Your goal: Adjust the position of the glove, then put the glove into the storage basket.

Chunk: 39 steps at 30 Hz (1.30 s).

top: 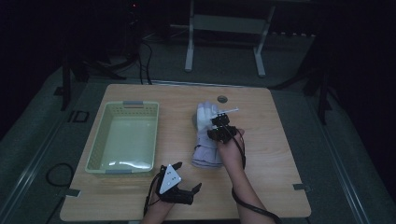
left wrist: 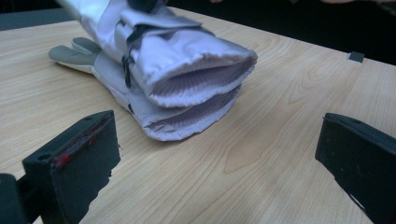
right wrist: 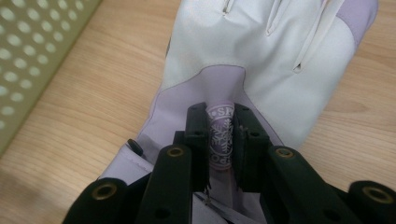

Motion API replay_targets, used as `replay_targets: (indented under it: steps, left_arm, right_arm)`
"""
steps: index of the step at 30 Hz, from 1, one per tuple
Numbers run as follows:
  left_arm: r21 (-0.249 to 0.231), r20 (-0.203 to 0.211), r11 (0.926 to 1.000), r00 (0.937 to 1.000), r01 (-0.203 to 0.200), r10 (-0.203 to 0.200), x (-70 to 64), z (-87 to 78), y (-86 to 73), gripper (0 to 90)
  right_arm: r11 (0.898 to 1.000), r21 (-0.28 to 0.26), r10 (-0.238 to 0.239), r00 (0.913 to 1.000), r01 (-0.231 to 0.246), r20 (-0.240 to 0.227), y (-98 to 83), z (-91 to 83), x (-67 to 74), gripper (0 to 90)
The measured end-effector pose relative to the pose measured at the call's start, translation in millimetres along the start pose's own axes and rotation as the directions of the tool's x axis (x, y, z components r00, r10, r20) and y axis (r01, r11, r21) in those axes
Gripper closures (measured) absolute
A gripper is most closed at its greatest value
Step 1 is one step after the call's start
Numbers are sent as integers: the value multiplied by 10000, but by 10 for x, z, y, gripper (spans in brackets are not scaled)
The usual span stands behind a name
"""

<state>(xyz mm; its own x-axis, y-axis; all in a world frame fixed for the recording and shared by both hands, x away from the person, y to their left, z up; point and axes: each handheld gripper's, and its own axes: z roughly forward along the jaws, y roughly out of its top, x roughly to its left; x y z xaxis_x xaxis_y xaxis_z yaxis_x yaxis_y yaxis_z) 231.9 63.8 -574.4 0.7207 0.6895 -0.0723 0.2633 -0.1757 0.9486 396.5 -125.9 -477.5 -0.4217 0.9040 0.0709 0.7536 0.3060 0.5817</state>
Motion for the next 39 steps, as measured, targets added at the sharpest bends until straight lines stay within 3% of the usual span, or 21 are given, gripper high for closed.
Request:
replay_targets:
  steps: [7, 13, 16, 17, 18, 19, 20, 23, 24, 25, 26, 27, 28, 29, 31, 32, 33, 34, 35, 37, 39]
  left_arm:
    - [15, 39, 10000, 10000, 17, -17, 7, -1, 0, 0]
    - [10, 90, 10000, 9999, 49, -49, 9, -1, 0, 0]
    - [14, 83, 10000, 10000, 49, -50, 9, -1, 0, 0]
    - [21, 84, 10000, 10000, 54, -55, 10, 0, 0, 0]
    - [21, 84, 10000, 10000, 54, -55, 10, 0, 0, 0]
    - [3, 97, 9999, 9999, 108, -108, 13, 2, 0, 0]
    - [3, 97, 9999, 9999, 108, -108, 13, 2, 0, 0]
    - [56, 67, 10000, 9999, 80, -81, 14, 1, 2, 0]
    - [56, 67, 10000, 9999, 80, -81, 14, 1, 2, 0]
    - [69, 59, 9999, 9999, 95, -95, 15, 4, 3, 0]
    - [69, 59, 9999, 9999, 95, -95, 15, 4, 3, 0]
    - [63, 85, 9999, 9998, 155, -155, 22, 4, 3, 0]
    - [63, 85, 9999, 9998, 155, -155, 22, 4, 3, 0]
    - [71, 90, 9996, 9996, 269, -269, 31, 4, 4, 0]
    - [42, 142, 9993, 9992, 374, -375, 39, 4, 3, 0]
    - [26, 170, 9990, 9989, 443, -444, 44, 6, 3, 0]
    - [26, 170, 9990, 9989, 443, -444, 44, 6, 3, 0]
    - [121, 391, 9979, 9972, 631, -635, 70, 21, 10, 0]
    - [119, 365, 9974, 9968, 704, -708, 70, 27, 12, 0]
    - [138, 422, 9975, 9967, 686, -691, 72, 39, 24, 0]
    - [400, 761, 9981, 9959, 464, -493, 78, 59, 67, 0]
  right_arm:
    - [9988, 472, -104, 9999, 106, -36, -38, 178, -34, 761]
    - [9969, 651, -426, 9991, 431, -89, -45, 159, -86, 763]
    - [9971, 584, -477, 9982, 497, -354, -43, 147, -106, 716]
    - [9972, 384, -613, 9965, 636, -568, -41, 111, -100, 616]
    - [9972, 384, -613, 9965, 636, -568, -41, 111, -100, 616]
    - [9965, 103, -815, 9920, 829, -962, -45, 65, -101, 504]
    - [9965, 103, -815, 9920, 829, -962, -45, 65, -101, 504]
    - [9926, -359, -1188, 9884, 1158, -944, -57, -59, -136, 362]
    - [9926, -359, -1188, 9884, 1158, -944, -57, -59, -136, 362]
    - [9901, -631, -1317, 9855, 1255, -1066, -71, -119, -161, 286]
    - [9901, -631, -1317, 9855, 1255, -1066, -71, -119, -161, 286]
    - [9891, -726, -1380, 9784, 1281, -1539, -91, -185, -210, 205]
    - [9891, -726, -1380, 9784, 1281, -1539, -91, -185, -210, 205]
    - [9839, -981, -1664, 9669, 1497, -1935, -119, -249, -239, 133]
    - [9828, -1096, -1678, 9660, 1484, -1965, -128, -274, -252, 140]
    - [9758, -1538, -1868, 9582, 1554, -2166, -152, -331, -289, 134]
    - [9758, -1538, -1868, 9582, 1554, -2166, -152, -331, -289, 134]
    - [9530, -2189, -2516, 9497, 2096, -1863, -191, -423, -348, 162]
    - [9459, -2257, -2749, 9454, 2332, -1754, -202, -445, -370, 163]
    - [9387, -2363, -2974, 9364, 2511, -1864, -225, -473, -438, 166]
    - [9336, -2399, -3110, 9343, 2660, -1742, -257, -496, -514, 169]
